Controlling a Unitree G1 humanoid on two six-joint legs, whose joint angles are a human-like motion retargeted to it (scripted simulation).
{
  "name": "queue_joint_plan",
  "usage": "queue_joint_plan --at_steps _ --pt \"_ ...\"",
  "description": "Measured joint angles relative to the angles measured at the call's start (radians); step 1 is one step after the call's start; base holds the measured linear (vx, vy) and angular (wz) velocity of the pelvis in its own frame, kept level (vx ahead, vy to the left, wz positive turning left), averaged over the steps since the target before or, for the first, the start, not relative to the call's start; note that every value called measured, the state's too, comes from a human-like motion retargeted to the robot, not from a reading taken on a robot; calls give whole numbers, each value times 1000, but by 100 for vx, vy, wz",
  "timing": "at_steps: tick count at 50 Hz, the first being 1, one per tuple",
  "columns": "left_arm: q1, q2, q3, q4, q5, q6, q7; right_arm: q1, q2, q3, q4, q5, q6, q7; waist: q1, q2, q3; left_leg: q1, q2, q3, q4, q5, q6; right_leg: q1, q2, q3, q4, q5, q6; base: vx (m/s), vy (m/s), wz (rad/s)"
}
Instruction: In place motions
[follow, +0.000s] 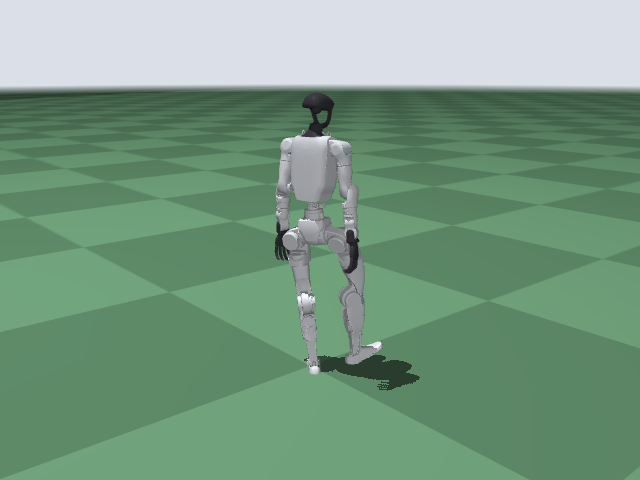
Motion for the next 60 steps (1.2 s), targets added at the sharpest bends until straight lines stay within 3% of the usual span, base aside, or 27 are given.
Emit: queue_joint_plan --at_steps 5,10,12,15,17,20,22,25,26,28,30,33,37,40,44,50,52,54,60 --pt "-21 12 13 22 44 28 14 -17 -36 -42 40 56 11 -24 -84 11 3 59 41 256 9 -61 -52 61 5 -305 -48 -70 99 1 -20 -242" --pt "-45 11 17 39 66 39 19 26 -60 -113 75 130 50 -59 -146 30 -51 94 44 424 5 -97 -109 111 17 -578 -98 14 185 21 -18 -152" --pt "-62 7 23 46 71 44 15 61 -59 -143 75 173 80 -67 -159 41 -74 106 46 467 3 -104 -133 115 24 -625 -107 73 189 27 -16 -88" --pt "-85 -8 22 45 68 47 10 116 -55 -182 75 250 129 -61 -152 69 -102 128 68 525 3 -99 -172 88 30 -548 -73 103 139 34 -13 -63" --pt "-84 -24 19 35 61 41 5 151 -49 -207 75 280 149 -52 -160 83 -119 145 87 533 15 -86 -188 96 31 -540 -60 120 158 50 -27 -4" --pt "-74 -42 9 19 50 27 -7 184 -29 -254 75 286 147 -37 -179 87 -133 180 117 485 52 -31 -155 115 14 -474 -43 142 204 48 -28 14" --pt "-63 -42 17 16 54 18 -11 181 -15 -249 75 278 139 -9 -143 46 -159 211 113 517 93 48 -111 131 -12 -445 -51 138 228 42 -26 -93" --pt "-16 -40 12 12 60 5 7 154 -4 -228 75 230 116 1 -50 -66 -204 238 78 568 208 143 53 133 -93 -326 -69 129 235 51 -36 -198" --pt "1 -30 6 12 48 -1 15 133 -2 -206 75 200 101 0 8 -102 -181 286 99 575 285 152 98 165 -90 -258 -66 107 234 63 -44 -337" --pt "15 -8 -5 15 27 -11 23 78 5 -161 58 131 73 9 97 -151 -129 332 165 533 456 167 129 215 -75 -151 -65 72 222 53 -41 -351" --pt "11 3 2 32 21 -7 30 25 18 -114 -1 45 52 26 146 -148 -89 214 234 306 658 170 129 233 -28 -76 -79 60 191 23 -31 -260" --pt "5 -6 32 65 3 10 53 -52 23 -39 -82 -54 24 29 147 -127 -85 37 216 98 779 162 129 215 6 5 -99 65 151 5 -9 -181" --pt "-15 -18 77 89 -22 22 54 -134 45 50 -149 -66 -14 29 140 -93 -67 -110 207 -55 786 120 129 207 50 100 -117 74 105 7 -1 -172" --pt "-37 -18 84 92 -18 33 50 -155 65 69 -172 -37 -36 52 142 -74 -72 -221 159 -168 725 87 129 186 61 137 -124 93 87 7 10 -136" --pt "-53 -30 60 78 -16 41 48 -127 72 62 -153 -1 -19 62 131 -57 -89 -299 -11 -332 472 168 129 166 22 164 -129 142 107 5 32 -80" --pt "-62 -42 44 40 -16 32 28 -47 35 34 -37 -11 21 49 93 -3 -86 -196 -81 -379 123 346 92 222 76 221 -131 163 124 29 16 -76" --pt "-62 -44 40 34 -4 31 17 -20 12 13 27 -25 44 21 44 3 -115 -167 -25 -270 142 282 51 228 72 219 -128 170 136 34 11 -16" --pt "-72 -45 33 33 16 35 16 10 -4 -12 70 -7 73 -12 37 3 -131 -177 -61 -350 133 298 53 229 68 242 -124 181 147 25 14 -29" --pt "-83 -56 -19 -12 48 16 -12 134 -51 -87 75 98 153 -18 65 3 -154 -122 -96 -334 100 267 66 251 60 270 -116 203 168 23 15 -31"
